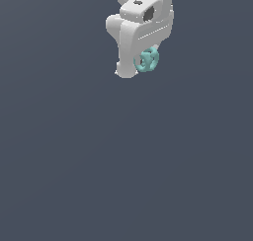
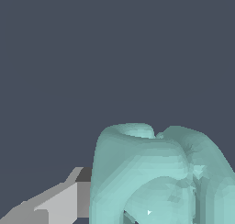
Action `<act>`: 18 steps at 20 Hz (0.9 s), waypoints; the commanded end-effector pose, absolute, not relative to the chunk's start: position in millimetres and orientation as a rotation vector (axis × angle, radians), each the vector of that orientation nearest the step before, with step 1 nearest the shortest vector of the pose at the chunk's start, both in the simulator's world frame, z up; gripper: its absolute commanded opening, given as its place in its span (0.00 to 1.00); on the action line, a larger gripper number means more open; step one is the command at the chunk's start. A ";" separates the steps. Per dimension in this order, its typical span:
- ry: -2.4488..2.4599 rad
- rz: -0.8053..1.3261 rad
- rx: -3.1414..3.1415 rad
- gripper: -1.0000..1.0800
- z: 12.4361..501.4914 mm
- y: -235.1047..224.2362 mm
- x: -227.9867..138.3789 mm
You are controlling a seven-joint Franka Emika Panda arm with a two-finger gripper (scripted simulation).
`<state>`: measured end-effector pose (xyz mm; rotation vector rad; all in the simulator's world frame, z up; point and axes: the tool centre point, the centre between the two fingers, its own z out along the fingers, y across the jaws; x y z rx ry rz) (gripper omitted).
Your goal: Pick up the object and move it to a goal position.
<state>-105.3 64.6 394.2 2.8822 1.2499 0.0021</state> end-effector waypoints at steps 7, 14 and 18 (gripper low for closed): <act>1.249 0.001 2.883 0.00 461.0 60.8 -131.7; 1.249 0.000 2.883 0.00 488.7 59.1 -140.9; 1.248 0.000 2.883 0.00 493.4 58.8 -141.5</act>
